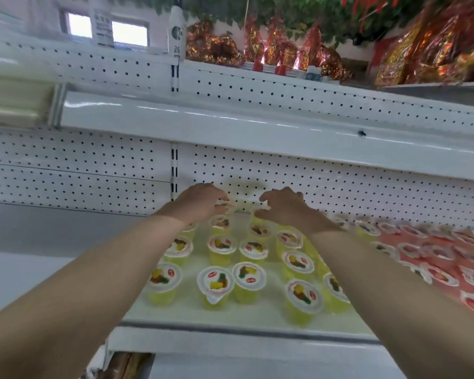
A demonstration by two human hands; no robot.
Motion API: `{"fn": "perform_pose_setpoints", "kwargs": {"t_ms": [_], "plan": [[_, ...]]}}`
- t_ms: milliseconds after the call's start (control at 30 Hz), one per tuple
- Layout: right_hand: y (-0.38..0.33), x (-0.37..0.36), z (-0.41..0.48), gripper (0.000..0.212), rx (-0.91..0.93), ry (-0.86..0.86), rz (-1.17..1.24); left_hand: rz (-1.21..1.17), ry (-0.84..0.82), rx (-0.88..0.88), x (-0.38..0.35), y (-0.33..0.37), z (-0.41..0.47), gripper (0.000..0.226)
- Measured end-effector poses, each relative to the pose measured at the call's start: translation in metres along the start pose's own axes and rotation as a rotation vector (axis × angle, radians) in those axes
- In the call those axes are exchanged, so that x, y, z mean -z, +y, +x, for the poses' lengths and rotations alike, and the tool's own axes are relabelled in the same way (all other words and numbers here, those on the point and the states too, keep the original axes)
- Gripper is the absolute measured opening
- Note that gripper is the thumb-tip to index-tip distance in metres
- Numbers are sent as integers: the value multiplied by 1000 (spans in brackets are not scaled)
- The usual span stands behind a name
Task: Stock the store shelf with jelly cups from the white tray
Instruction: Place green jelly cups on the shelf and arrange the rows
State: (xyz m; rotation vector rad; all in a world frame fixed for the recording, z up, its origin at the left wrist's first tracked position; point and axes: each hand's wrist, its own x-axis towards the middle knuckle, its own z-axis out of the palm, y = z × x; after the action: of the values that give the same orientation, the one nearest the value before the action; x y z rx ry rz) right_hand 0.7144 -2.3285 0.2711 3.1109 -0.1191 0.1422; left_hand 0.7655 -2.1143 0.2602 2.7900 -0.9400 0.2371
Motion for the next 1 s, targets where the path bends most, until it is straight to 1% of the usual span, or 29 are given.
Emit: {"fn": "perform_pose_setpoints", "kwargs": {"t_ms": [100, 167, 300, 433, 700, 900, 1000], "plan": [[-4, -8, 14, 58, -6, -68, -18, 30, -29, 11, -4, -1, 11, 45], [-5, -13, 20, 55, -3, -78, -25, 22, -51, 28, -8, -1, 18, 45], [-7, -15, 25, 49, 6, -61, -26, 12, -96, 54, -12, -1, 28, 46], [-6, -15, 26, 46, 2, -40, 2, 1, -132, 19, -14, 2, 39, 47], [-13, -21, 27, 44, 32, 22, 61, 13, -141, -3, -11, -1, 36, 37], [-22, -22, 28, 53, 64, 29, 90, 32, -145, -18, -6, -8, 27, 42], [-21, -19, 26, 58, 55, -4, 104, -27, -110, -16, -9, -13, 24, 43]]}}
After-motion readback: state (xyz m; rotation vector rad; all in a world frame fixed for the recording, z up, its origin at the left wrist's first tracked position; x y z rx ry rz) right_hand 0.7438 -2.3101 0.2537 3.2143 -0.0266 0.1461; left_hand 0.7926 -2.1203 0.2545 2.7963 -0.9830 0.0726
